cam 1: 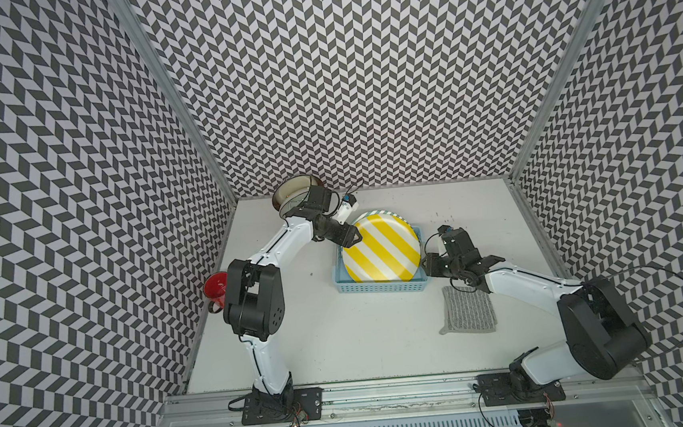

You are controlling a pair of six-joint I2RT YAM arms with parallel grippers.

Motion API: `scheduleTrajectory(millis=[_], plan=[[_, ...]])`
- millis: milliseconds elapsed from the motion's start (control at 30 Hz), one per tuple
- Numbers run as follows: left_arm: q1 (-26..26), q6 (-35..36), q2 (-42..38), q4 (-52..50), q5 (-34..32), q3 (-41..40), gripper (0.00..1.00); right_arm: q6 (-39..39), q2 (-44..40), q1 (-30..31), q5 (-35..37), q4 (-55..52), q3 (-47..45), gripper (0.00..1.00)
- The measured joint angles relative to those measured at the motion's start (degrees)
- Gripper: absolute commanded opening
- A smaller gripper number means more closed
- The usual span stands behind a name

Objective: Wipe the wet plate dry
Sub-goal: Pick up the plate from the bin.

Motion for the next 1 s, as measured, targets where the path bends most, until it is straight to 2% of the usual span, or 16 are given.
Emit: scheduleTrajectory(millis=[333, 1000], plan=[[-1.0, -0.8, 2.3, -1.1, -4.4, 0.1, 0.63, 0.0, 0.0, 0.0, -0.1, 0.5, -0.2, 0.43], [-1.1, -0.8, 2.3, -1.2, -6.5, 0.2, 0.64, 0.2, 0.0, 0.0, -0.8, 1.7, -1.1, 0.43]])
